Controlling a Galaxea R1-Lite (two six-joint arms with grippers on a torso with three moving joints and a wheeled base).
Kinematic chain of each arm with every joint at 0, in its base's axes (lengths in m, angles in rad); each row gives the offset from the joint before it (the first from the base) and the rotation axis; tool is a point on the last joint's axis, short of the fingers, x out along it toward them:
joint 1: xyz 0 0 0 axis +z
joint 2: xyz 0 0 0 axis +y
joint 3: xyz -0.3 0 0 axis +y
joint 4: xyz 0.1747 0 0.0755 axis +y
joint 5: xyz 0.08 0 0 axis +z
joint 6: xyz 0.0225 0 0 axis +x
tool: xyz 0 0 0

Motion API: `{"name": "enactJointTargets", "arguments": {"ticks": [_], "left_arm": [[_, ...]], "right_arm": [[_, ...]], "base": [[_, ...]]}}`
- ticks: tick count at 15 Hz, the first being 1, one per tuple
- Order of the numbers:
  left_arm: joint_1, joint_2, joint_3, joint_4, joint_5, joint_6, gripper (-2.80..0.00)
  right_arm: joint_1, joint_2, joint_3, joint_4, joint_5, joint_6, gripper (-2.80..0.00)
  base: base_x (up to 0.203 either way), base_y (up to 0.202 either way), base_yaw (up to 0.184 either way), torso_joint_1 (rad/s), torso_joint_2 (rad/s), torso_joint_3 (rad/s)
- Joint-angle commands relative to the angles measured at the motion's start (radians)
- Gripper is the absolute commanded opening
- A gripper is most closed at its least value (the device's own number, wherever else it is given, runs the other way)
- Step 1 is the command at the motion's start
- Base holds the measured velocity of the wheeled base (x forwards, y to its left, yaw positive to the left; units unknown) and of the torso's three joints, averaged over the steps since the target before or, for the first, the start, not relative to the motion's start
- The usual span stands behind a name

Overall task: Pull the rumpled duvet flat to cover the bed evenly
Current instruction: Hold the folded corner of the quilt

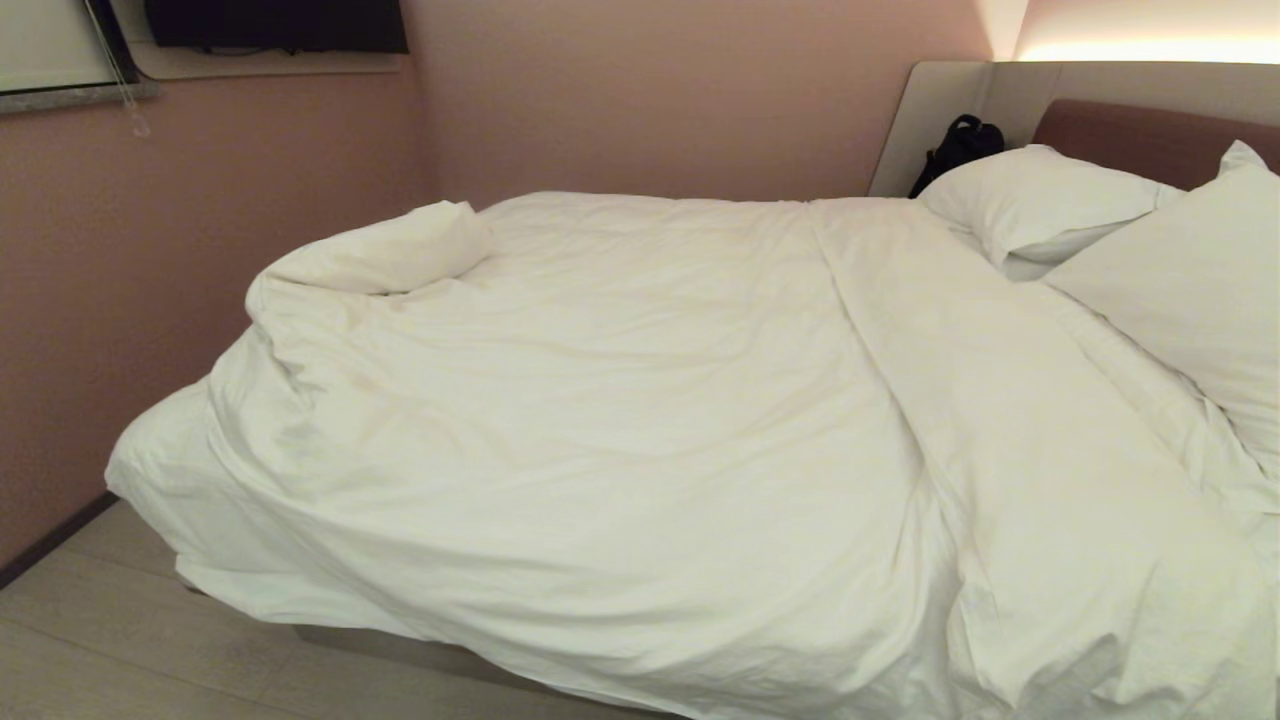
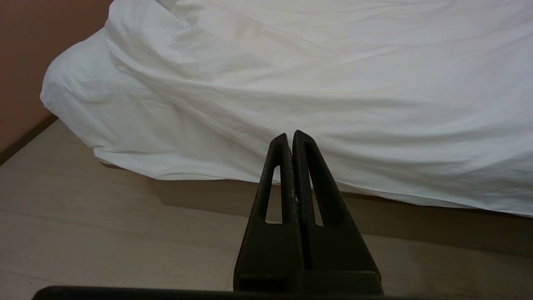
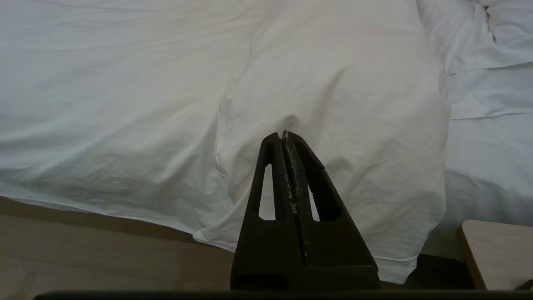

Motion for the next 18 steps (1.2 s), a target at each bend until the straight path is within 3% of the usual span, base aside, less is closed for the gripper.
{"name": "enactJointTargets", "arguments": {"ticks": [1, 7, 18], "left_arm": [[0.000, 0.000, 0.000, 0.000, 0.000, 0.000, -2.80], [0.000, 0.000, 0.002, 0.000, -0.002, -0.002, -2.80], [0.000, 0.000, 0.002, 0.000, -0.002, -0.003, -2.80]], "right_arm": [[0.001, 0.000, 0.000, 0.000, 0.000, 0.000, -2.80], [0.001, 0.000, 0.000, 0.000, 0.000, 0.000, -2.80], [0.000, 0.000, 0.000, 0.000, 0.000, 0.000, -2.80]], "base": [[0.000, 0.000, 0.000, 0.000, 0.00, 0.000], [0.000, 0.013, 0.002, 0.000, 0.00, 0.000], [0.000, 0.187, 0.000, 0.001, 0.00, 0.003]]}}
